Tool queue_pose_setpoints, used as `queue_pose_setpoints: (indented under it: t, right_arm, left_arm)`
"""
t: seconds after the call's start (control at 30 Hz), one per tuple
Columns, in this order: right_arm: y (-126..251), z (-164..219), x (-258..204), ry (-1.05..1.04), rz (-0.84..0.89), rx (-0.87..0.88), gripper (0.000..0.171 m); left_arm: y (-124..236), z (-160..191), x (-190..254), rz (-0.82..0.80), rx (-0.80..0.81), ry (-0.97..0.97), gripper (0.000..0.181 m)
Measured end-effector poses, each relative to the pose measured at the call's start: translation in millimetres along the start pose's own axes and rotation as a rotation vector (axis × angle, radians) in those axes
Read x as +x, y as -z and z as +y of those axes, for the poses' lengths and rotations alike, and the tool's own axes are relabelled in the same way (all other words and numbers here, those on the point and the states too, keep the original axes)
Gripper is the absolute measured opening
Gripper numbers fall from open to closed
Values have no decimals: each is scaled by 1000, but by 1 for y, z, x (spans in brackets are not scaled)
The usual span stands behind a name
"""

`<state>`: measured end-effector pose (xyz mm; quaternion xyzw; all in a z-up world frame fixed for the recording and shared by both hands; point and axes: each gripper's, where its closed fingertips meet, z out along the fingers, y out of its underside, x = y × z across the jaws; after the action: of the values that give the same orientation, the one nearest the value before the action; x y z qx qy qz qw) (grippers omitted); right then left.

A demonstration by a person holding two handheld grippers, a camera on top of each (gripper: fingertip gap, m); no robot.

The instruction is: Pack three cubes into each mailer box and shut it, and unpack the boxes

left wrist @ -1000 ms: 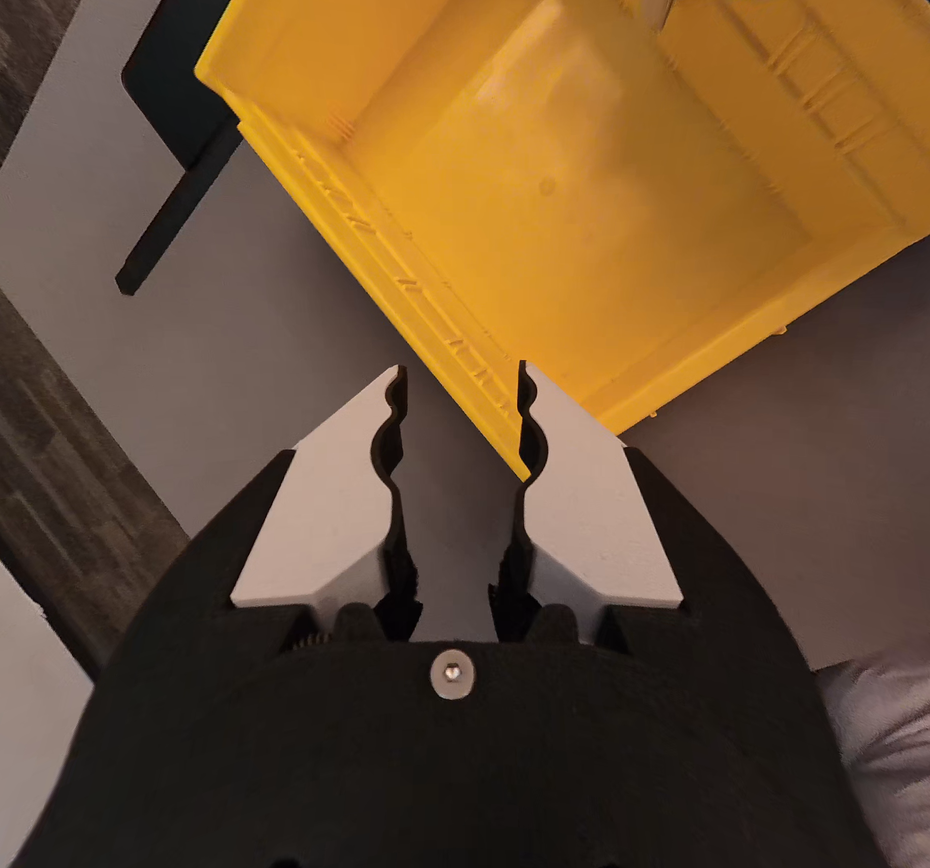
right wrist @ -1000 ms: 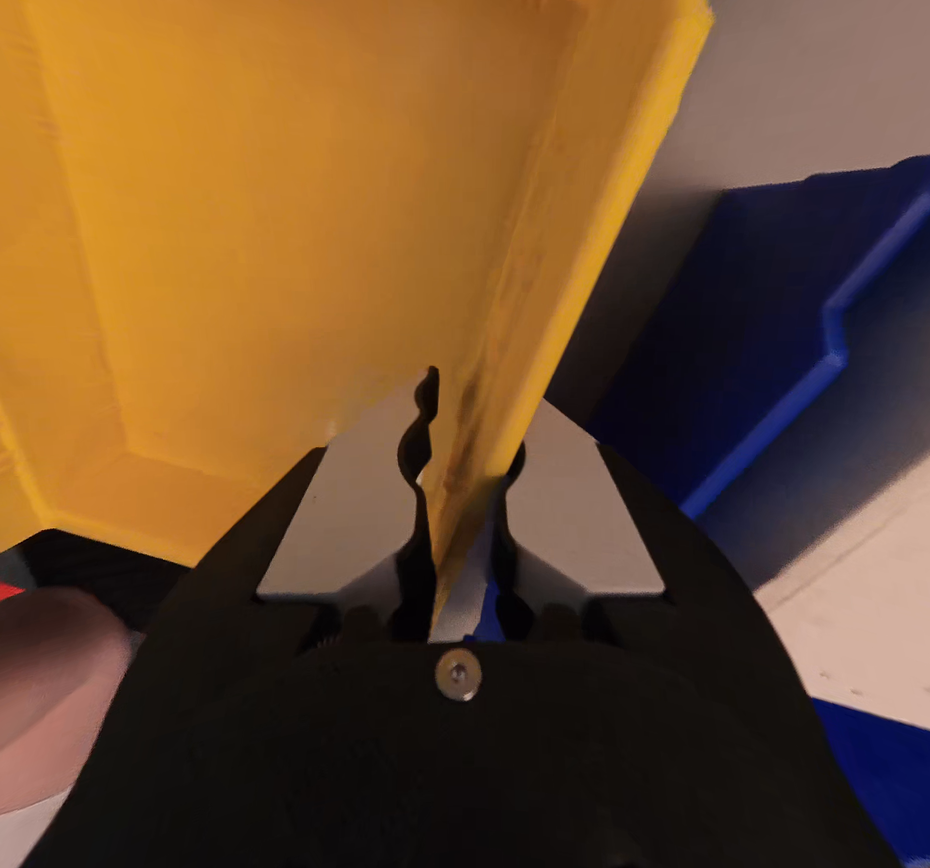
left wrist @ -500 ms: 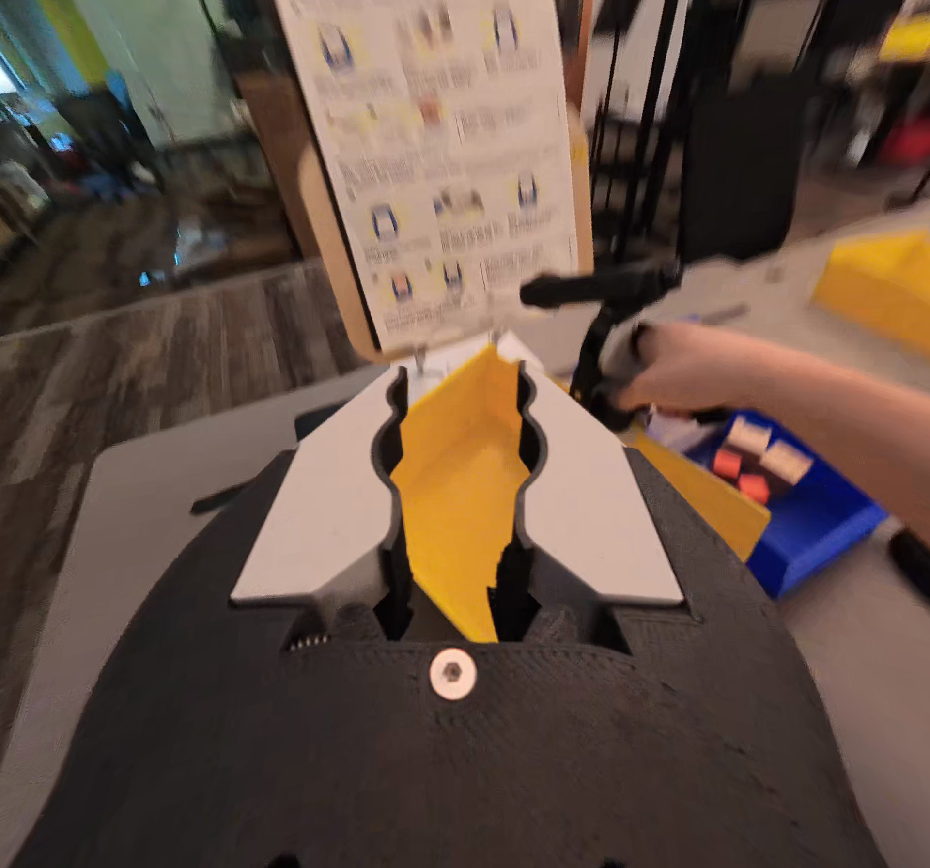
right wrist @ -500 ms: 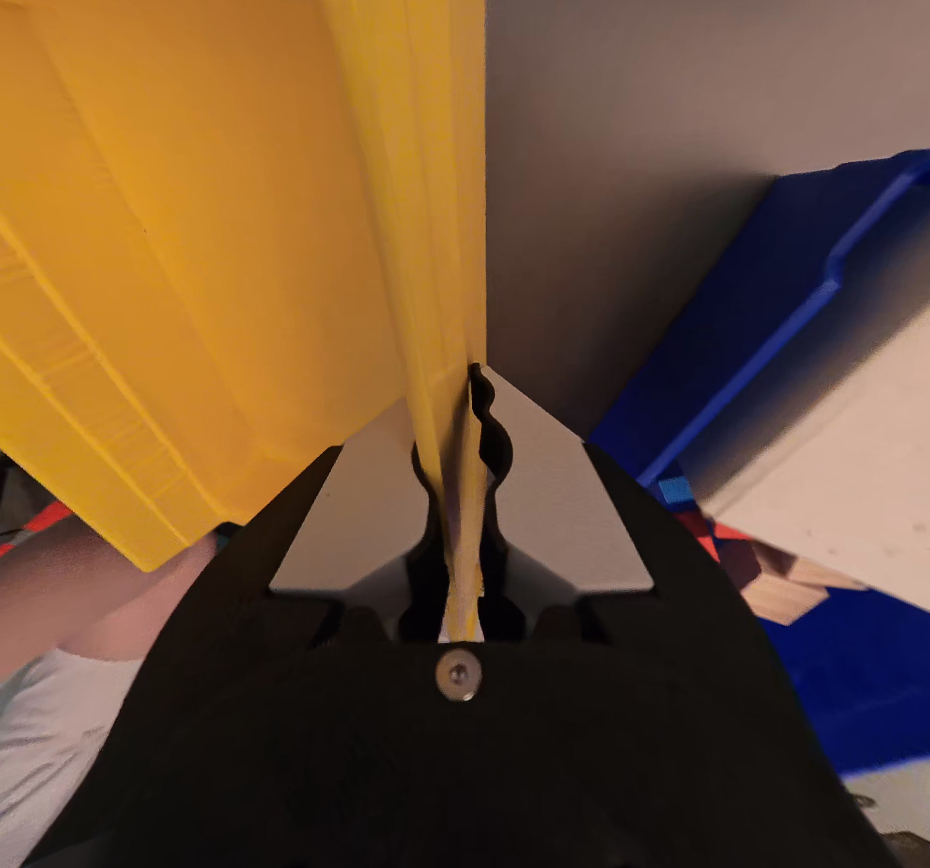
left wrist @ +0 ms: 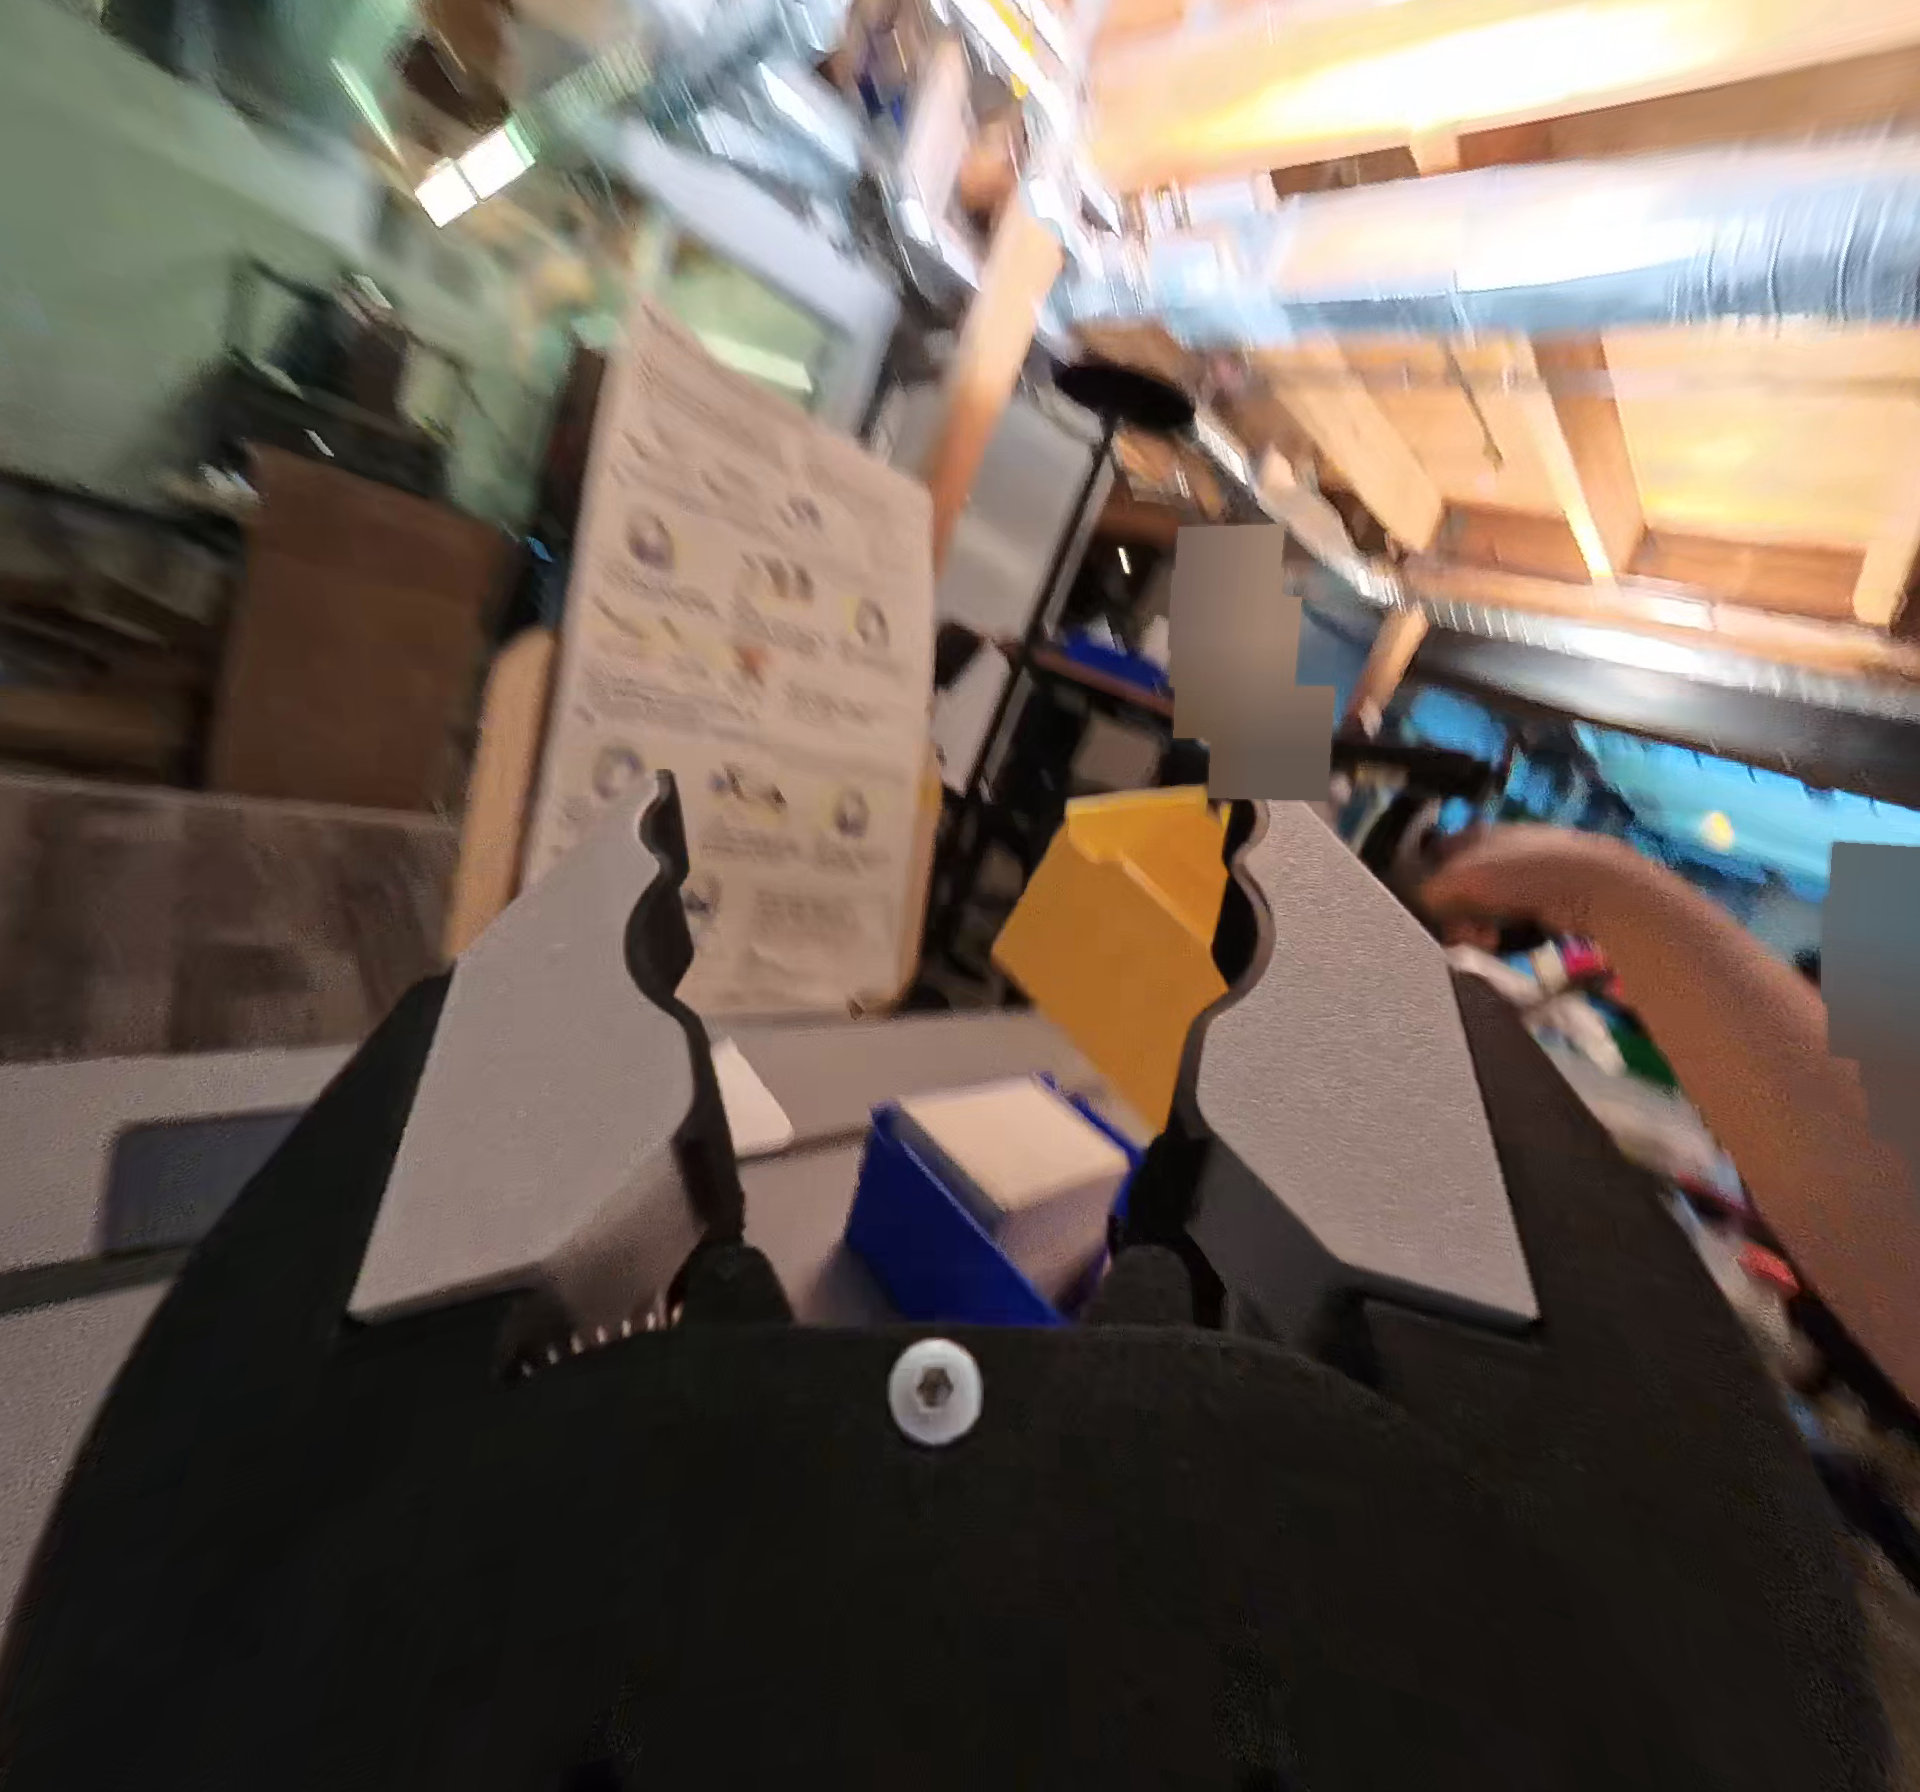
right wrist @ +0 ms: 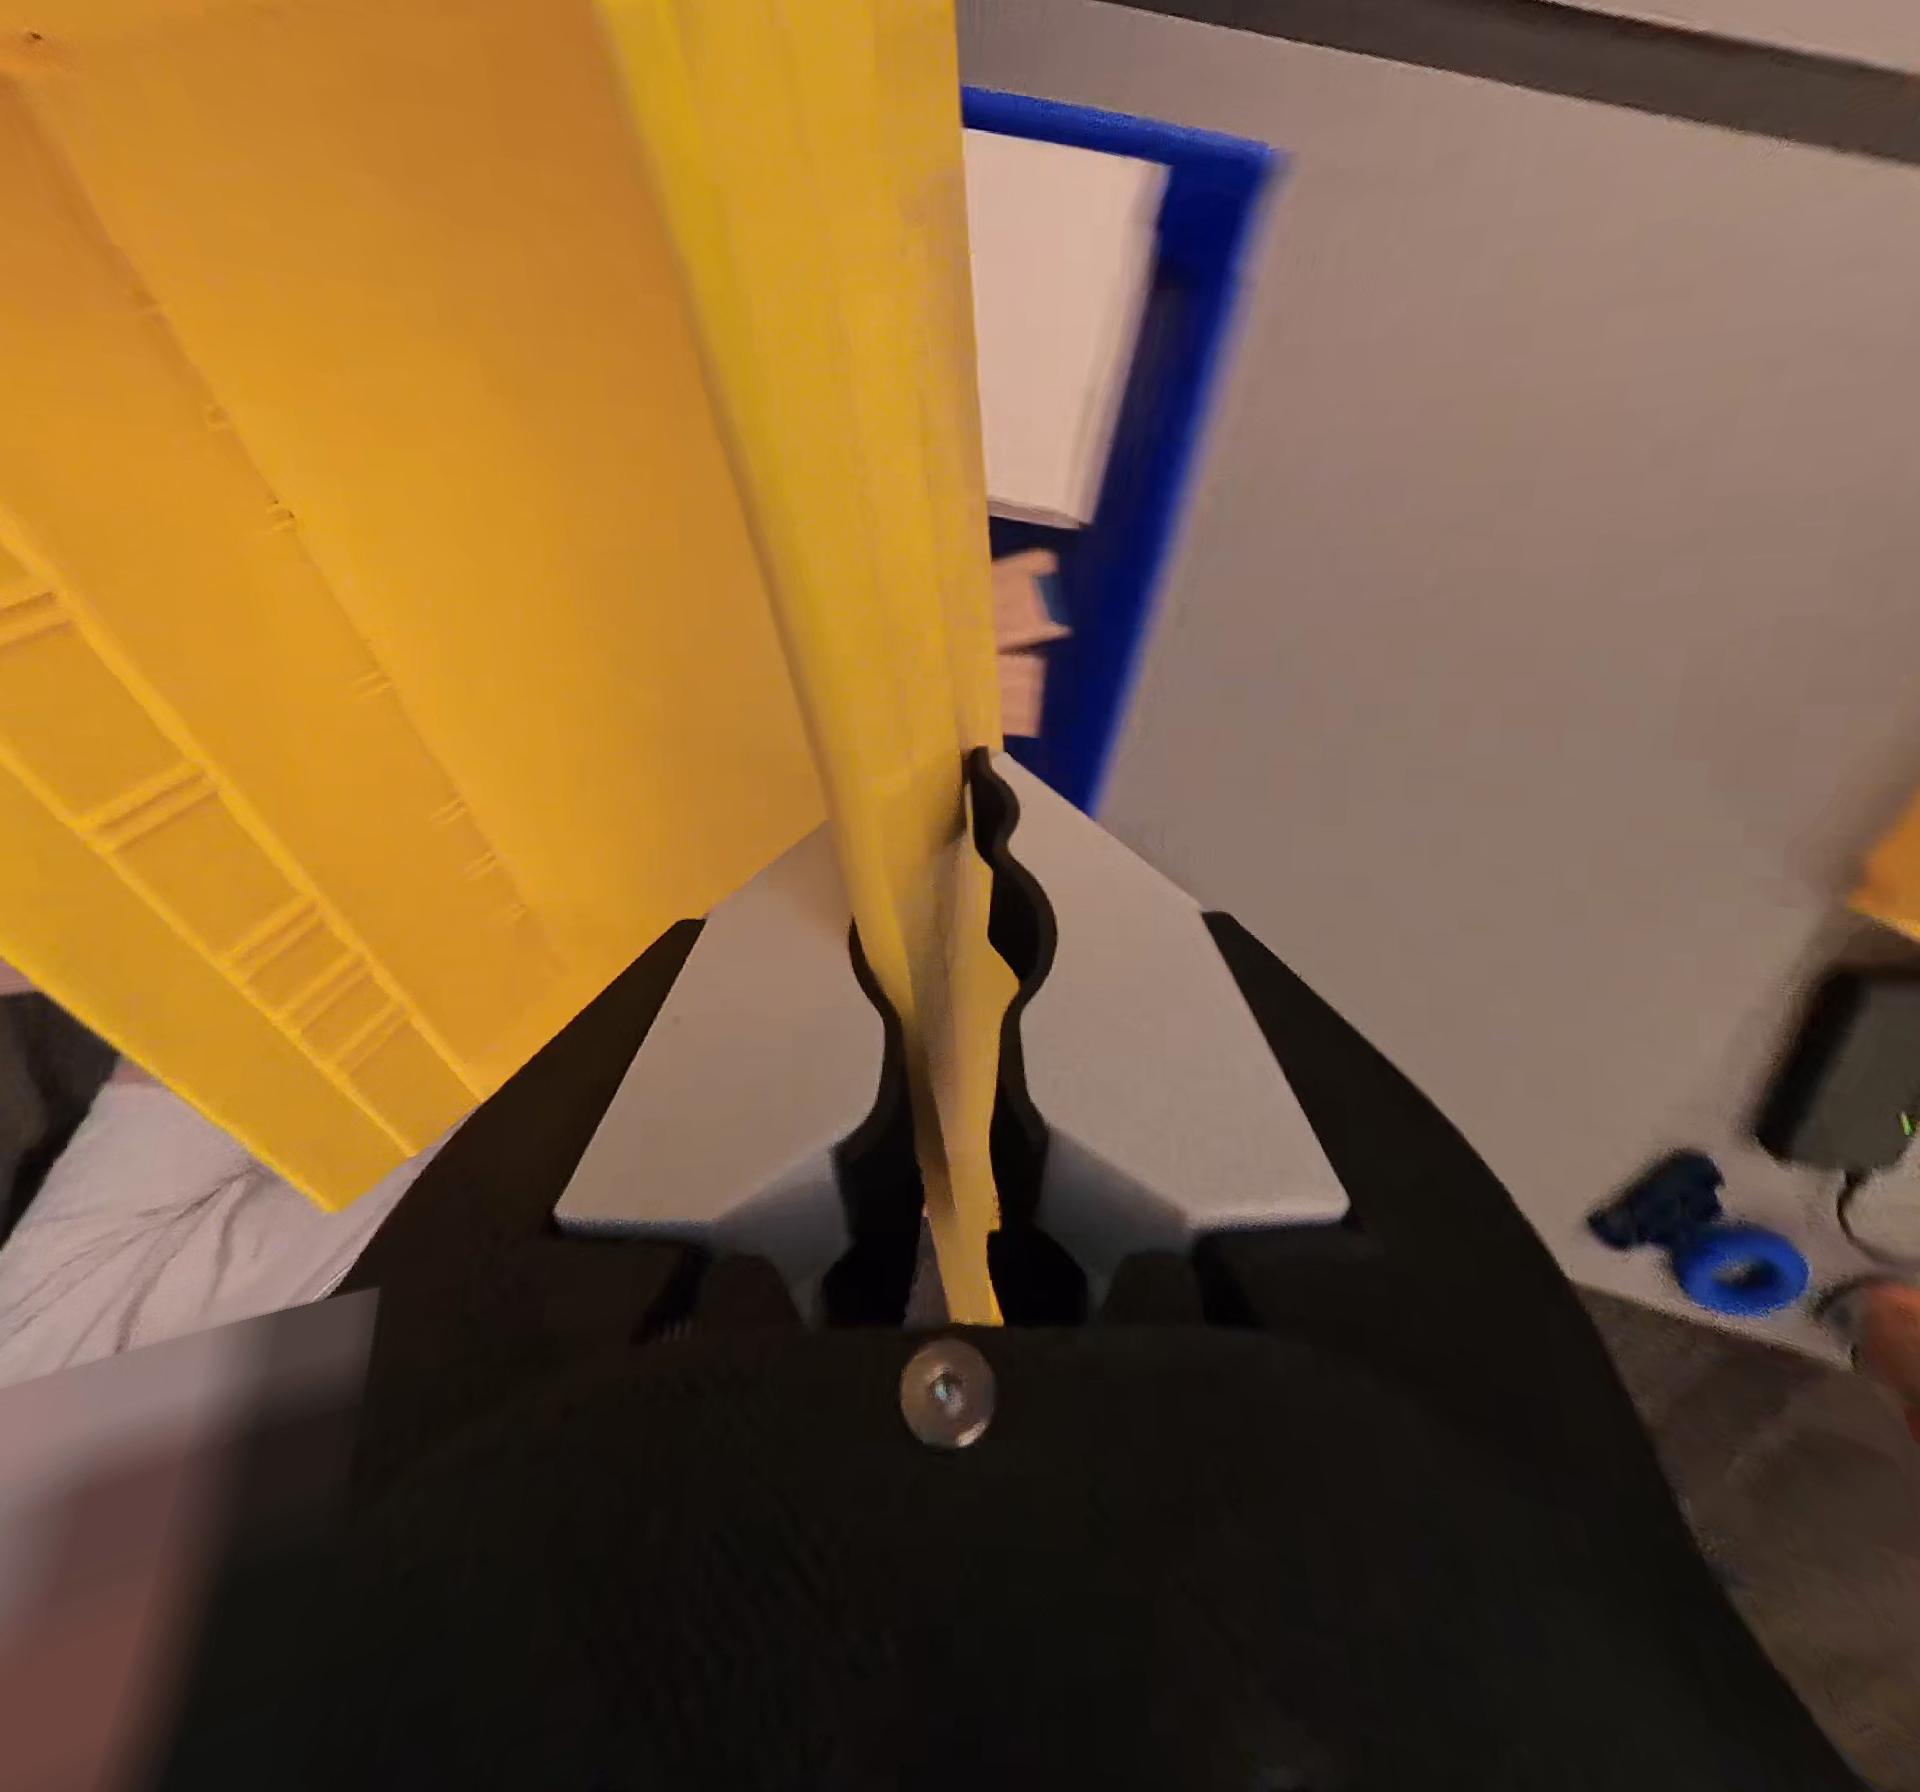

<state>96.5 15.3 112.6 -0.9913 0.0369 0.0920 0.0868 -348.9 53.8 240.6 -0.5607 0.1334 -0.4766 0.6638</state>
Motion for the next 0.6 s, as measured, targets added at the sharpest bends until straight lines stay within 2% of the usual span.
queue_pose_setpoints:
  t: [0.03, 0.13, 0.2, 0.3, 0.37, 0.47, 0.53, 0.57, 0.6]
  right_arm:
    - [8, 10, 30, -42, 27, 12, 4]
    - [20, 53, 110, -162, 85, 7, 7]
    - [21, 87, 151, -254, 103, -24, 9]
    - [19, 131, 200, -391, 137, -64, 10]
    - [15, 153, 223, -437, 148, -69, 10]
    - [3, 178, 244, -471, 143, -86, 10]
    - [-8, 189, 254, -497, 130, -101, 9]
    - [-14, 193, 256, -503, 122, -110, 9]
    - [-21, 196, 259, -505, 117, -121, 9]
  left_arm:
    - [-17, 21, 8, 24, -79, -3, 108]
    - [-67, 93, 23, 19, -254, -57, 118]
    - [-95, 160, 26, -1, -438, -107, 127]
    - [-118, 266, 33, 43, -708, -71, 128]
    - [-119, 328, 36, 62, -865, -30, 129]
    - [-110, 396, 39, 77, -1052, -42, 132]
    - [-100, 427, 43, 91, -1159, -67, 132]
    - [-97, 436, 48, 111, -1193, -45, 140]
    - [-95, 439, 54, 139, -1221, -7, 132]
